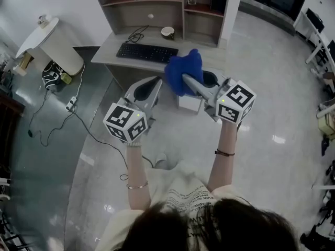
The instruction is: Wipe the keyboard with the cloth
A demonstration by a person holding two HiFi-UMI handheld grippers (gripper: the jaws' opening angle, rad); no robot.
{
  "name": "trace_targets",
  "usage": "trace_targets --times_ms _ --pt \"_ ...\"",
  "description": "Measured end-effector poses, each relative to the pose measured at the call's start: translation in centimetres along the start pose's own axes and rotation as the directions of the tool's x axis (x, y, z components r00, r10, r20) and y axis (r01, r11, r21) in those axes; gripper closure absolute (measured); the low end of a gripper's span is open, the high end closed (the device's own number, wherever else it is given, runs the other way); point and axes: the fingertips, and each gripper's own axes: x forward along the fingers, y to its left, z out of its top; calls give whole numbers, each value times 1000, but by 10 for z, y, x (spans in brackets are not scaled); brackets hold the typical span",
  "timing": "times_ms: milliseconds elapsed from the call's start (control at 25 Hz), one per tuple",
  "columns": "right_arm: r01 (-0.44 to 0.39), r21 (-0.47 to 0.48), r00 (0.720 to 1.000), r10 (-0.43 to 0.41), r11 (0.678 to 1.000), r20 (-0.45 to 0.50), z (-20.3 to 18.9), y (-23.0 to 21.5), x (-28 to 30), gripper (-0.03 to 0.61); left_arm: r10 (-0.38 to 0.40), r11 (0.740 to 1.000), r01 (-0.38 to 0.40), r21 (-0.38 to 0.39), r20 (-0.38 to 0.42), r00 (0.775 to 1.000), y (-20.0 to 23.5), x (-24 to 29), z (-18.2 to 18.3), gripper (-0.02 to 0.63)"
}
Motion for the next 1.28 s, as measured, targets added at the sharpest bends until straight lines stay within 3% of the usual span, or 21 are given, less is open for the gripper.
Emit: trace_targets --times_ms 680,1280 --pt "16 78 1000 -15 997 -15 -25 -12 38 526 37 996 -39 -74 -27 999 44 -17 -26 617" --pt "120 78 993 -119 990 -17 -27 -63 86 526 -43 996 42 -77 -7 999 122 17 -18 617"
